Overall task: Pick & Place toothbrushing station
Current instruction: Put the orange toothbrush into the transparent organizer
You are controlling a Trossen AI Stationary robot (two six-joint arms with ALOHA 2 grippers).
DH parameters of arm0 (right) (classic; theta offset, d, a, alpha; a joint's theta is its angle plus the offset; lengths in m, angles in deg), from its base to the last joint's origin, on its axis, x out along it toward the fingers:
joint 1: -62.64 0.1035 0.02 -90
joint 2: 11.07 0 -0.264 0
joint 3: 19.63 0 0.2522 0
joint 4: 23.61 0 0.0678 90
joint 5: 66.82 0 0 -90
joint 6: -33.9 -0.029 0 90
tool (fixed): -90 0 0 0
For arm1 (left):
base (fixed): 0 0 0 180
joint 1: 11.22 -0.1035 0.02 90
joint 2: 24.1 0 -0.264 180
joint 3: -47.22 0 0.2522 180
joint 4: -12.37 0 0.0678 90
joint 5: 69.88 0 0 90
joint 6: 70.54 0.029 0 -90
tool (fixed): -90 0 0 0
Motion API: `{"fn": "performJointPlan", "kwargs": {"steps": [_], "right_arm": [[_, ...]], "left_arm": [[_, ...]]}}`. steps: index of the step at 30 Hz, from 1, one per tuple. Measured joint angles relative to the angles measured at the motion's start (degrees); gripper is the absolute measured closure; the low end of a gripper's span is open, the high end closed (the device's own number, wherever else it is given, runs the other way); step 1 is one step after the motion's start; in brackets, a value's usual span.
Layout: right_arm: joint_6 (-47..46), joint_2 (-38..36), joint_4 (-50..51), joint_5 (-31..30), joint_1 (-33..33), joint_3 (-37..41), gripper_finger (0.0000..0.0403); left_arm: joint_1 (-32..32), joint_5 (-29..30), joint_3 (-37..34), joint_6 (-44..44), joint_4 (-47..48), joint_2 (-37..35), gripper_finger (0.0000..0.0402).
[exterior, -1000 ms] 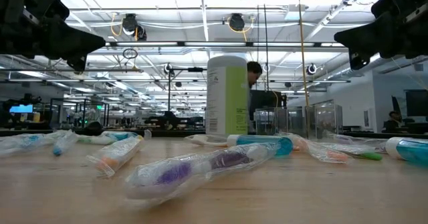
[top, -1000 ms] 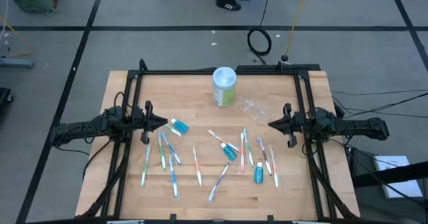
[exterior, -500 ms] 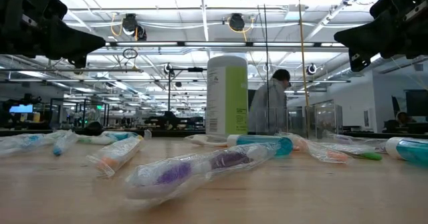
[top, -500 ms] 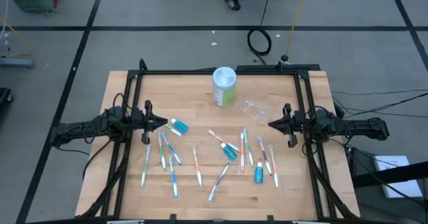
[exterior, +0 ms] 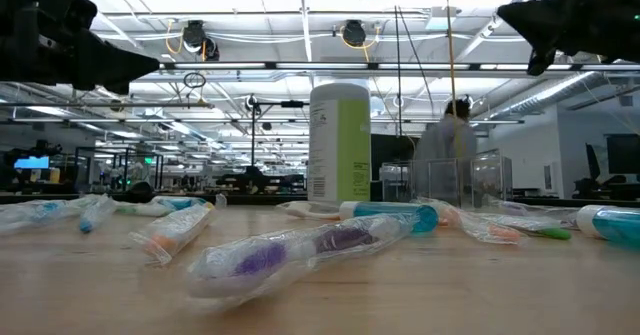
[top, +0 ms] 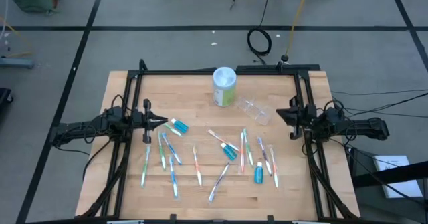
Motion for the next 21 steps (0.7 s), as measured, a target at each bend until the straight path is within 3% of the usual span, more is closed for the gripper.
{"fn": "performJointPlan", "kwargs": {"steps": [4,7,13,18,21], "right_arm": [[-3.05,0.09,0.24,-11.48,-0.01,0.0,0.0399],[-2.94,0.17,0.5,-16.79,-0.04,0.0,0.0399],[-0.87,1.67,1.19,-17.35,-0.04,0.0,0.0388],[-2.79,5.77,0.93,-17.34,-0.04,0.0,0.034],[-6.54,9.25,-0.64,-17.24,-0.04,-0.02,0.0306]], "left_arm": [[0.0,-1.7,0.0,-2.08,-7.17,-0.01,0.0366],[0.02,-1.73,0.02,-2.81,-12.14,-0.02,0.0366],[0.02,-1.49,0.02,-15.0,-12.83,0.0,0.0366],[0.02,1.64,0.02,-8.21,-12.83,0.0,0.0366],[0.0,8.27,0.04,-1.11,-12.91,0.0,0.0366]]}}
